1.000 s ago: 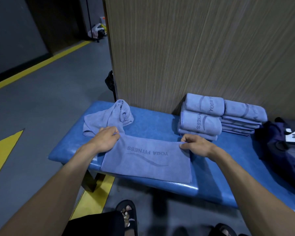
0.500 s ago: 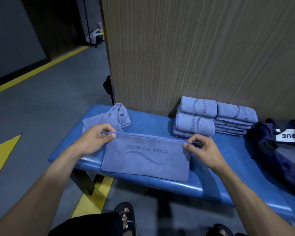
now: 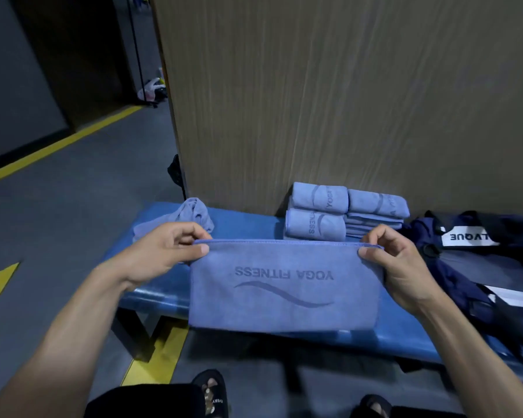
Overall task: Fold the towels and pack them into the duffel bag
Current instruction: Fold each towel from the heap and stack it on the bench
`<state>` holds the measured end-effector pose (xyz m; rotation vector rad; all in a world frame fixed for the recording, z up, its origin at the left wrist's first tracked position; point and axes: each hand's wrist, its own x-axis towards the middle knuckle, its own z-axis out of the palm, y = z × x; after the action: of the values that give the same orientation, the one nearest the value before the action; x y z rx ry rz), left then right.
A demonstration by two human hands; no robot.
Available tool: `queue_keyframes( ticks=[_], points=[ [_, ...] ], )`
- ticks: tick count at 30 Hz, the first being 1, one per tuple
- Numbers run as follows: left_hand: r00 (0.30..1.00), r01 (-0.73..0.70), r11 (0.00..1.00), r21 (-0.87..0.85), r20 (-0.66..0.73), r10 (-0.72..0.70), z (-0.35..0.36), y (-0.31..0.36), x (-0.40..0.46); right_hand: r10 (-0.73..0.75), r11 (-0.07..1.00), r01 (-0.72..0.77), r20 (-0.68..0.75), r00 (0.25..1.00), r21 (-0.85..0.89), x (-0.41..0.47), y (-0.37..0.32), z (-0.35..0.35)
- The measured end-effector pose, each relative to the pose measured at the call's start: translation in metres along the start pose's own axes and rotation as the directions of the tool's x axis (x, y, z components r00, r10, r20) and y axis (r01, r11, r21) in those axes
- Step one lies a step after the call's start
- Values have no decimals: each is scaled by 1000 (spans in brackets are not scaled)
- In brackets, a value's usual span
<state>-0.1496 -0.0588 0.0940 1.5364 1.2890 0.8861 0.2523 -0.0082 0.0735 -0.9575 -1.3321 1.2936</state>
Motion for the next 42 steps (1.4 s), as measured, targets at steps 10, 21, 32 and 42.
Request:
queue_keyframes(
  ticks=[10, 21, 32, 42],
  points=[
    [941, 310, 903, 297, -229, -248, 81, -102, 102, 365, 847, -438, -269, 891, -301, 20, 95, -30],
    [934, 298, 870, 393, -309, -180, 79, -112, 108, 384, 715, -460, -254, 888, -527, 38, 106, -26],
    [893, 237, 967, -96, -369, -256, 81, -100, 100, 431, 856, -479, -243, 869, -196, 36, 107, -17],
    [872, 229, 960, -160, -405, -275, 57, -108, 86, 338, 937, -349, -273, 901, 8, 27, 102, 7]
  ],
)
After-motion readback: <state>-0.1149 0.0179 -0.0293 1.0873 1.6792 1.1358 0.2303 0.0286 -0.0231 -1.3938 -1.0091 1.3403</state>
